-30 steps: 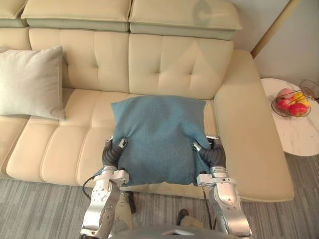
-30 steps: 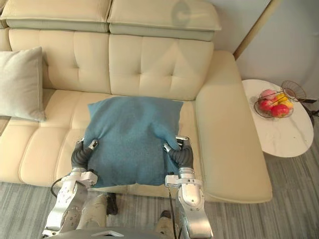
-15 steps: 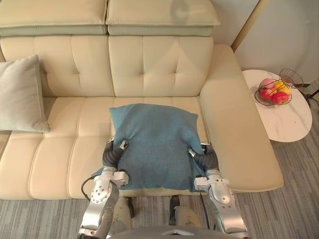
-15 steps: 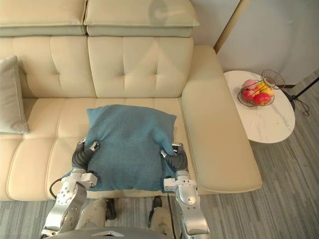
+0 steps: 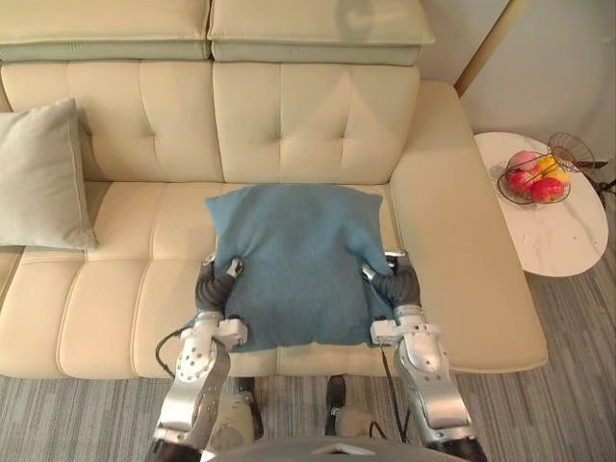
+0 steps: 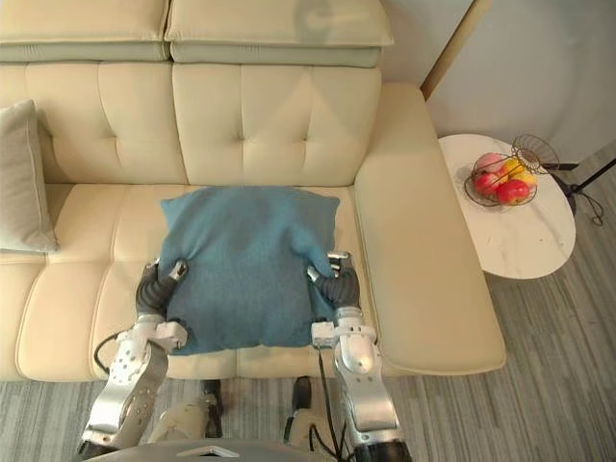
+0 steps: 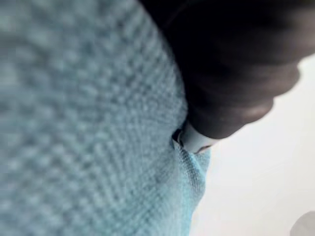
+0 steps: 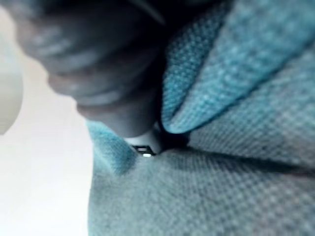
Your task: Pick up cushions and gather them together orderly.
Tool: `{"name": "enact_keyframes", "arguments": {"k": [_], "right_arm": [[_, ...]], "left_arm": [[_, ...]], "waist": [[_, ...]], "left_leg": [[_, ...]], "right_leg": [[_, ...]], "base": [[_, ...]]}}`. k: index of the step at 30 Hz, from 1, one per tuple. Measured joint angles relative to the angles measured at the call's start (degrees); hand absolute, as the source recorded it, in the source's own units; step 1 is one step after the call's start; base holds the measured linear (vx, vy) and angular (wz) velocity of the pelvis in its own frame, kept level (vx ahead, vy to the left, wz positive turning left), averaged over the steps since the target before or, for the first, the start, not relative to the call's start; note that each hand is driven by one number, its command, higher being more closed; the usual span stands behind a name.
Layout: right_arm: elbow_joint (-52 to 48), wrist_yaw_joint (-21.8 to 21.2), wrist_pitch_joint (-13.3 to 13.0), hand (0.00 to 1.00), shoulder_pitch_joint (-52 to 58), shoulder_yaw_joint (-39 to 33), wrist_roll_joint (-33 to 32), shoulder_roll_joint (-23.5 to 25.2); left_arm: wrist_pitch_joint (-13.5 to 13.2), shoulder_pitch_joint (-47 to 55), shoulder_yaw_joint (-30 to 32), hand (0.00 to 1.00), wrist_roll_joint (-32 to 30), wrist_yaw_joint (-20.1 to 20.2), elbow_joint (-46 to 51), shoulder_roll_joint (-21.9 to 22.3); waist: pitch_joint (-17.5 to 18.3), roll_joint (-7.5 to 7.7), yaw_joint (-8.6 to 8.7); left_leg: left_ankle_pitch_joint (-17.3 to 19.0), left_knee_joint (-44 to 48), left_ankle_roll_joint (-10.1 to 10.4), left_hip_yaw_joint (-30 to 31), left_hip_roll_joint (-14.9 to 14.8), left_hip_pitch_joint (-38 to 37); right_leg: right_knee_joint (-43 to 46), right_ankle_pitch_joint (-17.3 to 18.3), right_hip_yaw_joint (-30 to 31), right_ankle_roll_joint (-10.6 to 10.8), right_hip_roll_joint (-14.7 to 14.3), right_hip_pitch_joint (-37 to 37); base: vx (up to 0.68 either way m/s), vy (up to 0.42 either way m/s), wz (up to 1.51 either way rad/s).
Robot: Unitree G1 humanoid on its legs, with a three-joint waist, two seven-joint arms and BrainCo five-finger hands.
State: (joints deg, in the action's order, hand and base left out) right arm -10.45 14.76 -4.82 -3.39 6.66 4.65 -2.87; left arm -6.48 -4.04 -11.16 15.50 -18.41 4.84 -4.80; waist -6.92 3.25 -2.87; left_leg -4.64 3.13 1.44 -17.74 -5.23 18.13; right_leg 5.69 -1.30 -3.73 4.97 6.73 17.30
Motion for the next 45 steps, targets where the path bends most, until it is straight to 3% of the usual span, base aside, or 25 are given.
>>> {"name": "enact_keyframes", "arguments": {"k": [6, 10, 13, 14, 15, 16, 19, 22, 28, 32, 36, 39, 42, 45], "right_arm": [[5.62, 12.35, -0.07, 1.0, -22.22, -0.65, 2.47, 0.17], [11.4, 18.71, -0.13, 1.0, -38.52, -3.51, 5.84, -1.5], [20.42, 21.1, -0.17, 1.0, -50.25, -6.36, 6.83, -3.06], [25.88, 21.63, -0.11, 1.0, -55.38, -8.06, 6.74, -3.37], [29.21, 21.96, 0.04, 1.0, -58.7, -8.83, 6.63, -3.65], [33.15, 22.68, 0.17, 0.0, -63.41, -9.69, 6.28, -4.78], [40.26, 23.39, 0.24, 0.0, -73.2, -10.29, 4.66, -6.68], [43.43, 24.81, 0.3, 0.0, -79.25, -11.87, 2.64, -7.37], [46.6, 25.11, 0.35, 0.0, -80.78, -12.14, -1.12, -9.48], [47.77, 22.69, 1.38, 0.0, -79.81, -12.45, -5.59, -11.27], [47.18, 20.37, 1.52, 0.0, -75.58, -13.58, -7.19, -11.22], [42.58, 19.48, 1.47, 0.0, -69.33, -13.96, -7.85, -11.03], [38.03, 18.65, 1.12, 0.0, -63.91, -15.49, -9.06, -11.08], [35.49, 18.27, 1.01, 0.0, -59.87, -18.0, -9.97, -11.23]], "left_arm": [[-0.86, -24.44, 0.21, 1.0, -2.94, -9.3, -7.13, -4.3], [-1.62, -42.18, 0.09, 1.0, -4.11, -12.64, -15.2, -9.18], [-1.63, -53.09, 0.8, 1.0, -5.19, -13.77, -23.08, -10.55], [-1.53, -57.18, 1.86, 0.0, -5.74, -13.89, -27.03, -10.63], [-1.37, -59.92, 2.35, 0.0, -5.74, -14.05, -29.45, -10.53], [-1.1, -64.45, 2.7, 0.0, -5.79, -14.79, -32.89, -10.54], [-0.76, -73.95, 4.86, 0.0, -6.87, -15.4, -39.92, -10.95], [-0.26, -79.78, 7.12, 0.0, -6.85, -16.41, -42.66, -11.03], [-0.23, -82.09, 8.8, 0.0, -6.7, -15.98, -45.09, -10.99], [-0.26, -81.6, 9.64, 0.0, -6.15, -12.78, -46.68, -10.86], [-0.24, -75.51, 11.15, 0.0, -5.56, -9.54, -46.81, -10.25], [-1.51, -68.52, 13.3, 0.0, -5.57, -8.56, -45.71, -8.92], [-2.44, -62.57, 14.6, 0.0, -5.35, -8.06, -44.17, -8.06], [-3.32, -58.4, 14.92, 0.0, -3.97, -7.44, -42.58, -7.71]], "waist": [[-0.65, -1.24, 0.29], [-2.03, -3.65, -0.23], [-3.66, -5.54, -0.31], [-4.03, -5.81, -0.33], [-4.53, -6.15, -0.25], [-6.74, -6.63, -0.22], [-9.31, -6.98, -0.21], [-11.76, -7.09, -0.49], [-11.93, -7.12, -0.81], [-13.66, -7.2, -0.82], [-15.32, -7.17, -0.48], [-15.87, -6.94, -0.44], [-15.9, -6.89, 0.64], [-15.9, -6.88, 0.9]], "left_leg": [[-2.99, -0.14, -0.12, 0.41, -0.28, 7.55], [-7.02, -4.75, 0.41, 1.26, -0.21, 11.99], [-10.94, -7.63, 0.1, 2.45, -0.05, 14.24], [-11.74, -7.63, 0.62, 4.34, -0.04, 15.37], [-12.24, -7.64, 1.05, 5.39, -0.04, 16.07], [-13.15, -7.65, 2.23, 6.79, -0.05, 16.35], [-16.28, -7.66, 5.35, 9.37, -0.34, 20.35], [-18.53, -7.68, 6.5, 10.67, -1.13, 23.67], [-18.9, -7.67, 6.09, 11.38, -2.83, 29.31], [-18.89, -7.66, 6.1, 11.27, -3.26, 33.49], [-14.91, -7.69, 9.53, 10.74, -3.41, 35.88], [-14.2, -7.71, 8.25, 7.91, -3.11, 35.41], [-15.9, -7.69, 6.15, 6.7, -2.13, 33.98], [-15.81, -7.7, 6.22, 6.67, -2.3, 32.89]], "right_leg": [[3.28, -1.14, -0.04, -0.08, -0.1, 9.02], [3.56, -2.39, -0.17, 0.11, -0.27, 15.13], [3.6, -3.52, -0.83, 0.08, -0.6, 18.14], [3.52, -3.91, -0.99, -0.08, -0.6, 19.23], [3.49, -4.06, -1.26, -0.17, -0.63, 19.74], [3.5, -4.15, -1.67, -0.26, -0.74, 19.73], [2.82, -5.28, -2.48, -1.13, -1.1, 22.81], [2.35, -6.1, -3.17, -1.97, -1.79, 25.48], [2.98, -6.47, -4.47, -2.69, -3.23, 31.02], [4.75, -6.01, -4.64, -2.83, -3.3, 35.89], [7.96, -5.62, -4.07, -2.32, -2.99, 40.07], [11.32, -4.01, -2.41, -1.91, -2.22, 41.78], [16.09, -0.84, -1.14, -1.89, -1.46, 42.68], [18.3, 0.79, -1.04, -2.27, -1.33, 42.65]], "base": [[-0.12, 0.002, 0.02], [-0.09, 0.005, 0.07], [-0.05, -0.001, 0.09], [-0.01, -0.023, 0.07], [0.01, -0.047, 0.11], [0.01, -0.053, 0.17], [0.0, -0.06, 0.11], [-0.03, -0.066, 0.04], [-0.03, 0.034, -0.05], [-0.03, 0.158, -0.04], [-0.02, 0.165, -0.04], [0.01, 0.096, 0.0], [0.02, -0.022, 0.11], [-0.02, -0.111, 0.06]]}}
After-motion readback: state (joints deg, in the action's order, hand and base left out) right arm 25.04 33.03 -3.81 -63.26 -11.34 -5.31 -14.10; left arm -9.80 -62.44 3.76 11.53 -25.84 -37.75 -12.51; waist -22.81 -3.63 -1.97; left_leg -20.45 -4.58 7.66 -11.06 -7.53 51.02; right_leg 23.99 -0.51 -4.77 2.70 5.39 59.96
